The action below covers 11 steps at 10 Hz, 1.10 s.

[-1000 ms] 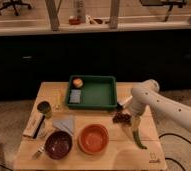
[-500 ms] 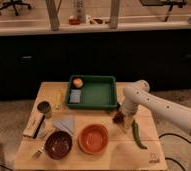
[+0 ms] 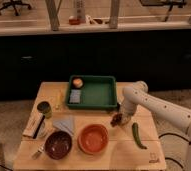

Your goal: Place grapes in purple bowl

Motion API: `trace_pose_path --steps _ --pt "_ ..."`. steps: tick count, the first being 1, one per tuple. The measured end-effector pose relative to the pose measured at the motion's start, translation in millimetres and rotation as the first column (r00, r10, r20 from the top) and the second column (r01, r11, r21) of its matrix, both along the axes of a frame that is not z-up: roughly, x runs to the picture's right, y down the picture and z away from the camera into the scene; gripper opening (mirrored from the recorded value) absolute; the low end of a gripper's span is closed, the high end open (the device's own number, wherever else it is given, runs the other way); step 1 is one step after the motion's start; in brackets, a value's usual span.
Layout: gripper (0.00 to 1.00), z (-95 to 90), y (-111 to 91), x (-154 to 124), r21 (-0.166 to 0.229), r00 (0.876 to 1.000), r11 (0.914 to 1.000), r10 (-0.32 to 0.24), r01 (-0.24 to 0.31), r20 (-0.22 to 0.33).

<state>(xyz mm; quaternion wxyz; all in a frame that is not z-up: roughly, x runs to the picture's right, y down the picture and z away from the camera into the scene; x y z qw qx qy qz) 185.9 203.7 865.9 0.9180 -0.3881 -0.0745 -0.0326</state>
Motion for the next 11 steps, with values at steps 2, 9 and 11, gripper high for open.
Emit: trace_pose_path --steps 2,9,11 --pt "0.00 -0.9 1 2 -0.003 1.000 1.0000 -0.001 0.001 -0.002" --pt "0.00 -23.5 -28 20 0.049 0.994 0.9984 -0.031 0.026 0.106" --pt "0.00 -27.2 -34 23 0.060 0.989 0.9978 -0.036 0.028 0.144"
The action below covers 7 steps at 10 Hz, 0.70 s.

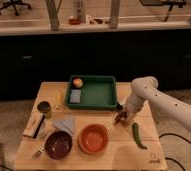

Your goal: Place grapes in purple bowl

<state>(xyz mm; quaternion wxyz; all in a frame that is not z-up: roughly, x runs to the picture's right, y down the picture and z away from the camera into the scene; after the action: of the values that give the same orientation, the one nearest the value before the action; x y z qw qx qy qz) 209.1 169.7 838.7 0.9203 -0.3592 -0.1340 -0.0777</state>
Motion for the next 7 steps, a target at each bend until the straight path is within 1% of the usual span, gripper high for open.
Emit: trace_pose_path --steps 2,3,4,5,7 --pt "0.00 -2.6 -5 2 0.011 0.999 0.9999 -0.012 0.011 0.046" --pt "0.00 -3.5 -7 1 0.019 0.997 0.9995 -0.026 0.025 0.069" --pt "0.00 -5.3 -10 4 0.030 0.995 0.9987 -0.044 0.041 0.094" --pt "0.00 -6.9 -11 6 0.038 0.993 0.9980 -0.055 0.051 0.108" --pt "0.00 -11.8 -16 9 0.066 0.985 0.9943 -0.093 0.084 0.144"
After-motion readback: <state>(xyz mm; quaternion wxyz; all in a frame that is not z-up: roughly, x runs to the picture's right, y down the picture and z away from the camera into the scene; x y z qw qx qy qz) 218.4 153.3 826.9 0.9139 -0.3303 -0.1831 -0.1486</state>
